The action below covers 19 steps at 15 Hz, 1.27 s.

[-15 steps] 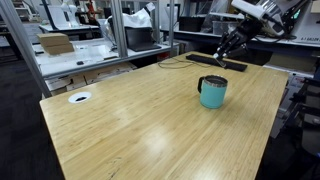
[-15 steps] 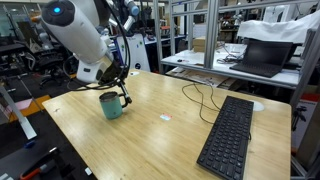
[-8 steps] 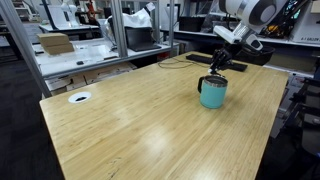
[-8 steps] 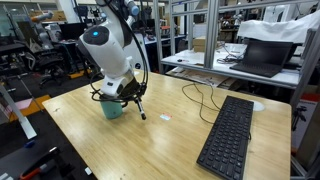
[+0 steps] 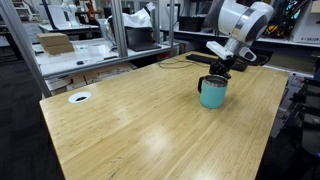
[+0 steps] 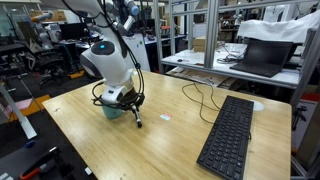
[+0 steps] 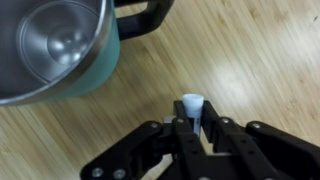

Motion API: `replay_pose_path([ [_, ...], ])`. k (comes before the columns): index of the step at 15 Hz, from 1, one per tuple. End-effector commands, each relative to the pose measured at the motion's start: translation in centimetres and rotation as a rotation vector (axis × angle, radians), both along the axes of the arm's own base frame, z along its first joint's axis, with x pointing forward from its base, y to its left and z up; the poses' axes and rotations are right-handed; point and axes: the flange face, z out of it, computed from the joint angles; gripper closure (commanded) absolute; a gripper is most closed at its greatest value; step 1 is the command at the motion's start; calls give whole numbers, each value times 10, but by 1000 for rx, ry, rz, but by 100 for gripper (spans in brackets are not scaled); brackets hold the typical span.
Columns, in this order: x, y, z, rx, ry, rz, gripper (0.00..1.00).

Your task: Take the marker out of the green thermos and put it on the table

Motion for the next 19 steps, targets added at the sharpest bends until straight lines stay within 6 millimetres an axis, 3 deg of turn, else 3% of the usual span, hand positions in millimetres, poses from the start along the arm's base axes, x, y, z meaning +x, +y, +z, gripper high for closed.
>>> replay_pose_path([
  [1, 9, -2, 5, 10, -7, -19, 54],
  [5, 18, -2, 26, 91, -41, 10, 28],
  [8, 25, 0, 59, 201, -106, 45, 5],
  [9, 27, 1, 72, 236, -136, 58, 1],
  [14, 17, -5, 125, 453, -289, 133, 0],
  [19, -17, -15, 145, 522, -307, 180, 0],
])
